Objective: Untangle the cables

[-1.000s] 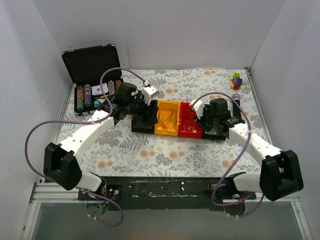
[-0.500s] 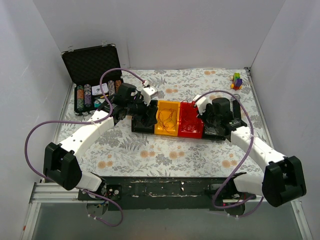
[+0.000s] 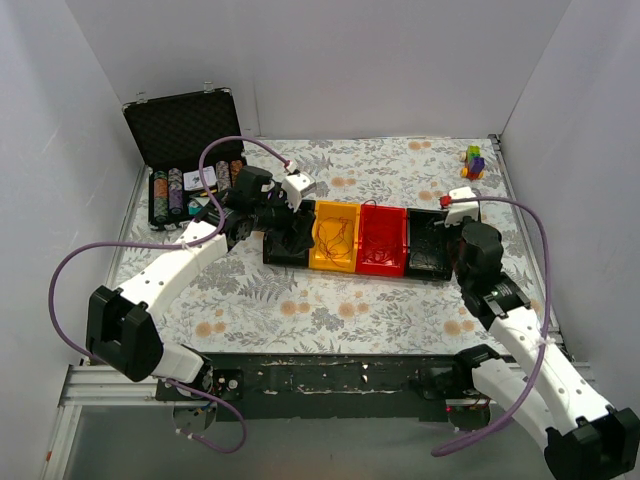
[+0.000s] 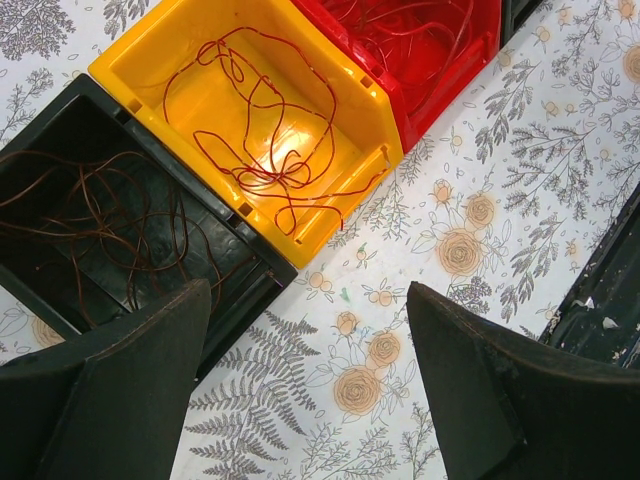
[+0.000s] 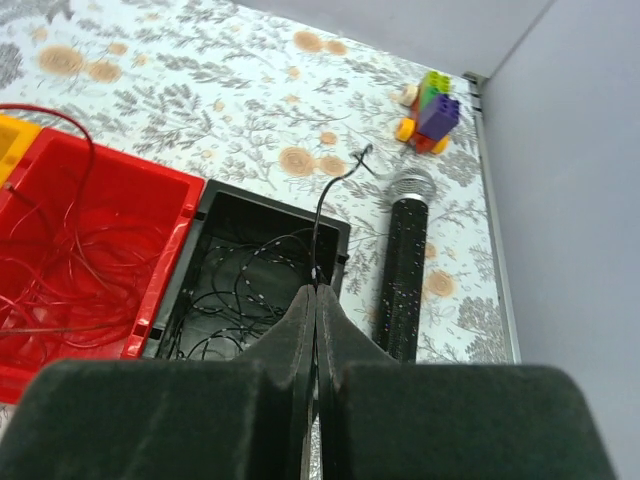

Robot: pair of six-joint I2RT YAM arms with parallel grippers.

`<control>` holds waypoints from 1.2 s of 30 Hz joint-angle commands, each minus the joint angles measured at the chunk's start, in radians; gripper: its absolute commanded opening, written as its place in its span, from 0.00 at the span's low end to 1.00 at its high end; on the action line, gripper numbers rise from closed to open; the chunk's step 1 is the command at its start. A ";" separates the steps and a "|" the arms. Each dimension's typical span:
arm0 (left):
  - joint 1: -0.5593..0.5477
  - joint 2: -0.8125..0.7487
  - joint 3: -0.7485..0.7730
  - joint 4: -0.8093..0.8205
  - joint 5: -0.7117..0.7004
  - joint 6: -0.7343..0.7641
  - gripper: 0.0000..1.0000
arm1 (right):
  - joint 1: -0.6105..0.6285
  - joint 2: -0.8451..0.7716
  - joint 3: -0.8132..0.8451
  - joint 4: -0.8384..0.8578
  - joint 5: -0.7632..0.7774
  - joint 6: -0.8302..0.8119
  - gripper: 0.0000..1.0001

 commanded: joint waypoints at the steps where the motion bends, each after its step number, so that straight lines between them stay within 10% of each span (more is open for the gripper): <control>1: 0.004 -0.058 0.010 -0.008 0.002 0.003 0.79 | -0.004 -0.096 -0.015 -0.052 0.124 0.080 0.01; 20: 0.004 -0.078 -0.027 -0.005 -0.004 0.011 0.79 | -0.009 0.019 0.062 -0.229 -0.147 0.209 0.01; 36: 0.004 -0.058 -0.030 0.001 -0.038 0.006 0.80 | -0.200 0.497 0.145 -0.082 -0.260 0.264 0.01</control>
